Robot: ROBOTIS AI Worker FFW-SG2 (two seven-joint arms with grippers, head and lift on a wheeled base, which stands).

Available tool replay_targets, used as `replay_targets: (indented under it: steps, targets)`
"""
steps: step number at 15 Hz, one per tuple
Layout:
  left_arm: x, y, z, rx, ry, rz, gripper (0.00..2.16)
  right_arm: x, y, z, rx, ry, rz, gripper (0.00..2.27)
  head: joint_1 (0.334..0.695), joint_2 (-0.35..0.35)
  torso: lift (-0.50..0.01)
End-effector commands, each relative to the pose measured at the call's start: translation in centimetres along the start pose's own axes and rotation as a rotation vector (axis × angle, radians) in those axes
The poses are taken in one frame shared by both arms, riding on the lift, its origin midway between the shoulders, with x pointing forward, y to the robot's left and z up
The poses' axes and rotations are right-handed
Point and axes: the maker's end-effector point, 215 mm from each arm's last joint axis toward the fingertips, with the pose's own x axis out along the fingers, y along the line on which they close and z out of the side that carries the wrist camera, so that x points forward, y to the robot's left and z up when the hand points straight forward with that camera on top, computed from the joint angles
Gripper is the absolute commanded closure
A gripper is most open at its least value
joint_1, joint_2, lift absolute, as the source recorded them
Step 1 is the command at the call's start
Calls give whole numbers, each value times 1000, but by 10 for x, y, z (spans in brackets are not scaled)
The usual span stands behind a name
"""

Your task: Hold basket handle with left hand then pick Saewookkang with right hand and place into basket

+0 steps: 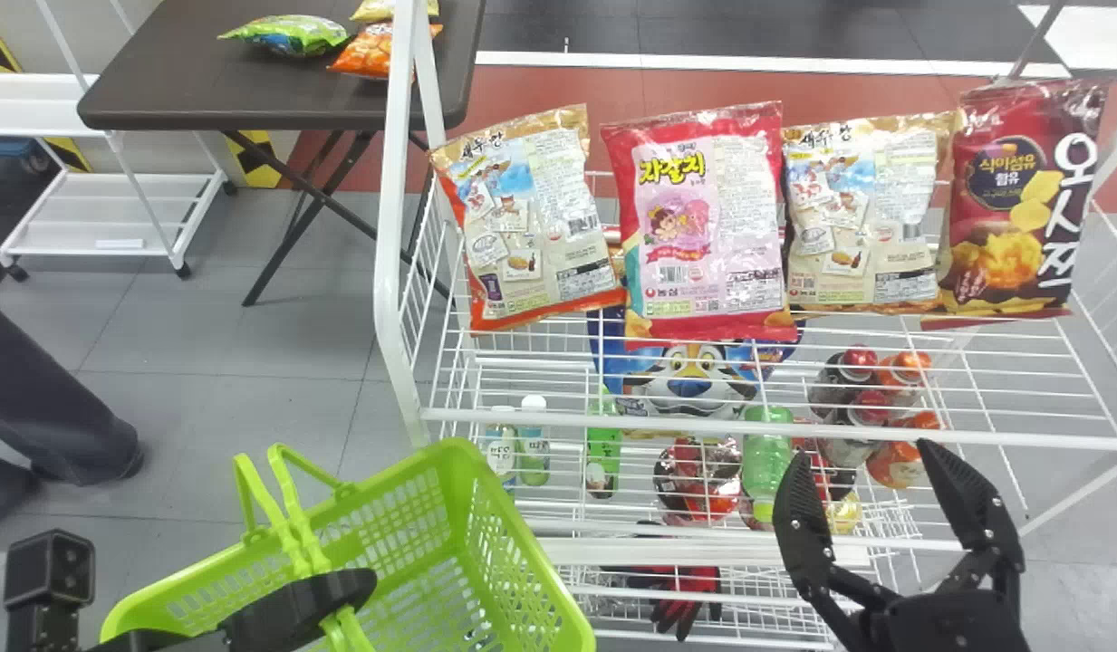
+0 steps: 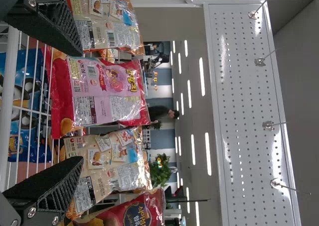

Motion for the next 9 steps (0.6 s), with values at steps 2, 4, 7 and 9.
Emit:
replay_targets:
  steps: [2, 4, 7, 9]
  targets:
    - [-1, 0, -4, -36, 0, -3, 2152, 0, 2, 0, 2, -1, 2, 53, 695, 9, -19]
    - [-2, 1, -6, -39, -1, -2, 2152, -1, 2, 0, 4, 1, 3, 53, 695, 11, -19]
    - [-2, 1, -6, -41, -1, -1, 2152, -2, 2, 0, 4, 2, 1, 53, 695, 14, -19]
    - [-2, 1, -6, -39, 0, 1, 2152, -2, 2, 0, 4, 2, 0, 53, 695, 13, -19]
